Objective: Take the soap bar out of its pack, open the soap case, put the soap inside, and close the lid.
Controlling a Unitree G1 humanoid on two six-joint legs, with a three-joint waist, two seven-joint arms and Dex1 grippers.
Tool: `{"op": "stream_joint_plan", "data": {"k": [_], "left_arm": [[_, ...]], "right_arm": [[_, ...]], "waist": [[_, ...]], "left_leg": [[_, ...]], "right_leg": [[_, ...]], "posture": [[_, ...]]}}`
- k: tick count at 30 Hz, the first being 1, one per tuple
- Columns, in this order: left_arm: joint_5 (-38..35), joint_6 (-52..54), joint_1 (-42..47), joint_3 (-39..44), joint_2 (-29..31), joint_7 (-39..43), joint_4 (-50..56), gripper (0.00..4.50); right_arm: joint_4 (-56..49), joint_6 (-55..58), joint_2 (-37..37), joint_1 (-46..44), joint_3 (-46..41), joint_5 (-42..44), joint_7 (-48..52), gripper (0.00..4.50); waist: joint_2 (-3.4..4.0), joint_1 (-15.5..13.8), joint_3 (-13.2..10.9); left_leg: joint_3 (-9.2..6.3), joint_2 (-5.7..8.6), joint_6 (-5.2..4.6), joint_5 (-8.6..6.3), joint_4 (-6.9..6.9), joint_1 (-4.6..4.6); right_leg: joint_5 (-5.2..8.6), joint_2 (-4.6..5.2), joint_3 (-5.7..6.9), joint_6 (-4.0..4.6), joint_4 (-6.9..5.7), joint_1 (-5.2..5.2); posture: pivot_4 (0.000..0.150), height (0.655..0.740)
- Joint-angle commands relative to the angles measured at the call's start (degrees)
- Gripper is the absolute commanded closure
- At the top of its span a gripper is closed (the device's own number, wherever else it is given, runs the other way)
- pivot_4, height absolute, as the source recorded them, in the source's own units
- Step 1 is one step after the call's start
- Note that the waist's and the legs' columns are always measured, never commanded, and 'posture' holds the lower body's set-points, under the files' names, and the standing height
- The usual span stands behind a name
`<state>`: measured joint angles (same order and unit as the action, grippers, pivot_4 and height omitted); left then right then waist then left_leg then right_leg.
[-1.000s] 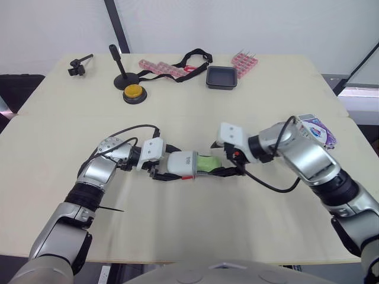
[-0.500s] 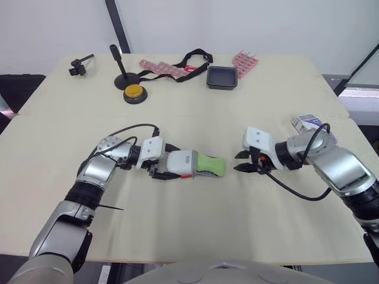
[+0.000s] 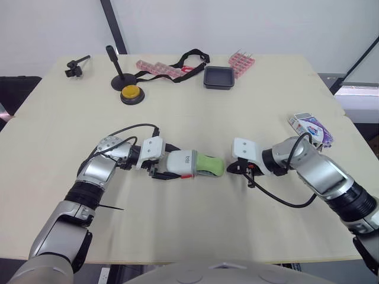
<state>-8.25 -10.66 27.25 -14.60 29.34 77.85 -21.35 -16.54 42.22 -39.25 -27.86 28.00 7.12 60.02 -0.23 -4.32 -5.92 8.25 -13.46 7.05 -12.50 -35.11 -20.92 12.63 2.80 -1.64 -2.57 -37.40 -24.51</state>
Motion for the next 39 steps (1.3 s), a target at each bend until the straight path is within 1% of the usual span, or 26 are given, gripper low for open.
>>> {"op": "stream_joint_plan", "data": {"k": [1,19,26,33,36,39], "left_arm": [[-0.2,-0.6,0.5,0.5,0.6,0.2,1.2,1.04],[0.2,-1.4,0.6,0.0,0.0,-0.3,0.3,1.04],[0.2,-1.8,0.7,0.0,-0.6,-0.5,0.0,1.04],[0.1,-1.8,0.5,0.1,-1.1,-0.8,0.2,1.04],[0.0,-1.8,0.4,0.3,-1.3,-1.1,0.3,1.04],[-0.3,-3.3,-0.5,0.8,-1.7,-2.0,1.0,1.04]], "right_arm": [[-0.6,0.0,0.9,-1.5,0.5,-0.1,0.1,4.48],[-1.3,1.1,3.6,-5.6,0.0,0.7,0.6,4.48],[0.1,0.5,6.8,-6.7,1.9,-0.1,-0.1,4.48],[2.0,-0.8,7.9,-7.8,2.5,-0.8,-0.3,4.48],[2.5,-1.2,7.2,-7.4,1.2,-0.6,-0.3,4.48],[2.2,-1.7,5.6,-5.9,-3.0,1.4,-0.2,4.48]], "waist": [[0.0,-0.1,0.0],[0.01,-0.4,0.0],[0.01,-0.4,0.0],[0.0,-0.5,0.0],[0.0,-0.5,0.0],[0.0,-0.5,0.0]], "left_leg": [[0.0,0.0,0.0,0.0,0.0,-0.01],[0.0,0.03,0.0,0.0,-0.01,-0.03],[0.0,0.04,0.0,0.0,-0.01,-0.03],[0.0,0.05,0.0,0.0,-0.01,-0.04],[0.0,0.05,0.0,0.0,-0.01,-0.04],[0.0,0.05,0.0,0.0,-0.01,-0.05]], "right_leg": [[0.0,0.0,0.0,0.0,0.01,0.0],[0.0,0.0,0.02,0.0,0.02,0.0],[0.0,-0.01,0.02,0.0,0.01,0.0],[0.0,0.0,0.03,-0.01,0.01,0.0],[-0.01,0.0,0.03,-0.01,0.01,0.0],[-0.01,0.0,0.02,-0.01,0.01,0.0]], "posture": [[0.15,0.7291],[0.15,0.7291],[0.15,0.7291],[0.15,0.7291],[0.15,0.7291],[0.15,0.7291]]}}
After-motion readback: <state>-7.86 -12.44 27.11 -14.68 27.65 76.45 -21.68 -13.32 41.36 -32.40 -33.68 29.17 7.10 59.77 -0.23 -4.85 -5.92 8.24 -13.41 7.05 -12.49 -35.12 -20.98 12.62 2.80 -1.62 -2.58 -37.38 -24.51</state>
